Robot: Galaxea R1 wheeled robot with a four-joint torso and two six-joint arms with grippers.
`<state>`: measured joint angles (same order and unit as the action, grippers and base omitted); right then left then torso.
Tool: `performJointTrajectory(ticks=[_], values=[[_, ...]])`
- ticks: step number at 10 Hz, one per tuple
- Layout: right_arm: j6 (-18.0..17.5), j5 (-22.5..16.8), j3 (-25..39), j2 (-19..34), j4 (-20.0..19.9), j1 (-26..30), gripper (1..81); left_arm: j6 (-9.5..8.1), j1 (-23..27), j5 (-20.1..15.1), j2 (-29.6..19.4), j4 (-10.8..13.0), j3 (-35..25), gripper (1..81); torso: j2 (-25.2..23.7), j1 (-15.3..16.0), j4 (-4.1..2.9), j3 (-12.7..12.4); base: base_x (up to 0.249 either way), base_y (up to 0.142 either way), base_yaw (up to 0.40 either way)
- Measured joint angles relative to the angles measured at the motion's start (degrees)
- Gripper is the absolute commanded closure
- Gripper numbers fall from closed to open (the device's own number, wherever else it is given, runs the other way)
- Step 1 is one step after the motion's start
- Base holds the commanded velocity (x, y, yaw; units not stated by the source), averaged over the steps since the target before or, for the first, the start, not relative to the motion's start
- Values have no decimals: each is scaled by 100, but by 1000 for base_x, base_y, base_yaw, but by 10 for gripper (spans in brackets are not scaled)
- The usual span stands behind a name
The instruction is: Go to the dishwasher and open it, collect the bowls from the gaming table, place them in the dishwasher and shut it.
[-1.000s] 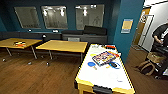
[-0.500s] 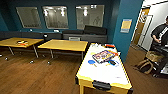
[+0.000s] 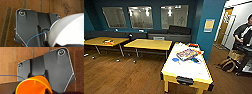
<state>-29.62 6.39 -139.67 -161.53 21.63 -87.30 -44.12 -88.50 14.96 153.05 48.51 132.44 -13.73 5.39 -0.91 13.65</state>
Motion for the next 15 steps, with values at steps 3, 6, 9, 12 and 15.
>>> performJointTrajectory(ticks=[3,6,9,12,15], values=[[0,0,0,-24,1,-2,811,0,-13,0,-2,11,2,811,0,0,0,0,-151,0,0],[0,-2,0,-24,4,-2,811,0,-17,-2,-2,15,2,811,0,-2,0,0,-126,0,0],[0,-20,0,-20,6,-63,811,0,-90,-27,12,17,2,811,-7,-15,0,-2,0,0,0],[2,2,-9,-24,9,6,811,-1,-13,2,12,17,4,811,-7,-13,0,-2,0,0,0],[2,-11,-11,-46,11,-18,811,-4,-33,-9,17,15,4,811,-7,-11,0,-85,0,0,0]])
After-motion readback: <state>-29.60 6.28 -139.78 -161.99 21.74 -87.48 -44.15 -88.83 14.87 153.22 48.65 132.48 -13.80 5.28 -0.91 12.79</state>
